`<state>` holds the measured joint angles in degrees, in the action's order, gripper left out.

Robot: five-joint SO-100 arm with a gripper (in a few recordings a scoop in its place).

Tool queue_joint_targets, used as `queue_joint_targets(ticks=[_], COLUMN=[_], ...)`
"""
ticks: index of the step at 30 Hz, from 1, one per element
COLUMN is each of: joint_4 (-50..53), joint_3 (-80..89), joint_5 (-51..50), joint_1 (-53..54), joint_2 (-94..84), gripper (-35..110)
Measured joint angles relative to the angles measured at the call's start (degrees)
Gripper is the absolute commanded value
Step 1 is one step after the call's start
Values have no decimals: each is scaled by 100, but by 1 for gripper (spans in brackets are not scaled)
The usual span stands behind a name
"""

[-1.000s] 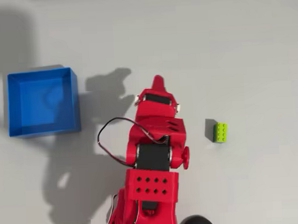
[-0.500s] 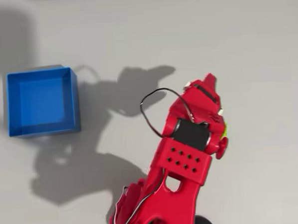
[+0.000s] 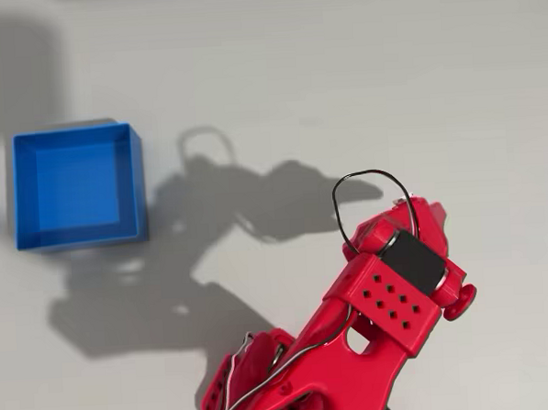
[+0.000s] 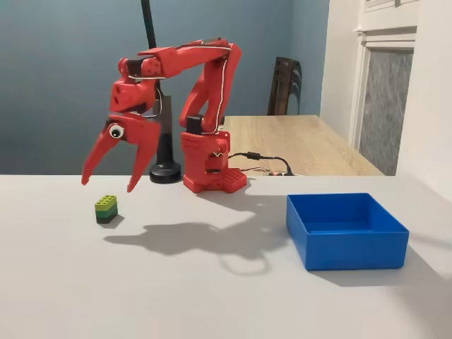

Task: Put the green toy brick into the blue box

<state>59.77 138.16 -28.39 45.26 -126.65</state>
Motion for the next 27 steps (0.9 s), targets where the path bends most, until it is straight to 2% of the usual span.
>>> queue_joint_targets(ticks=[5,19,27], joint_4=[290,299,-149], joint_3=[-211,-668,-598], joint_5=[-272,-431,-431], joint_1=[149,686,747], joint_2=[176,1151,1450], gripper=[31,31,30])
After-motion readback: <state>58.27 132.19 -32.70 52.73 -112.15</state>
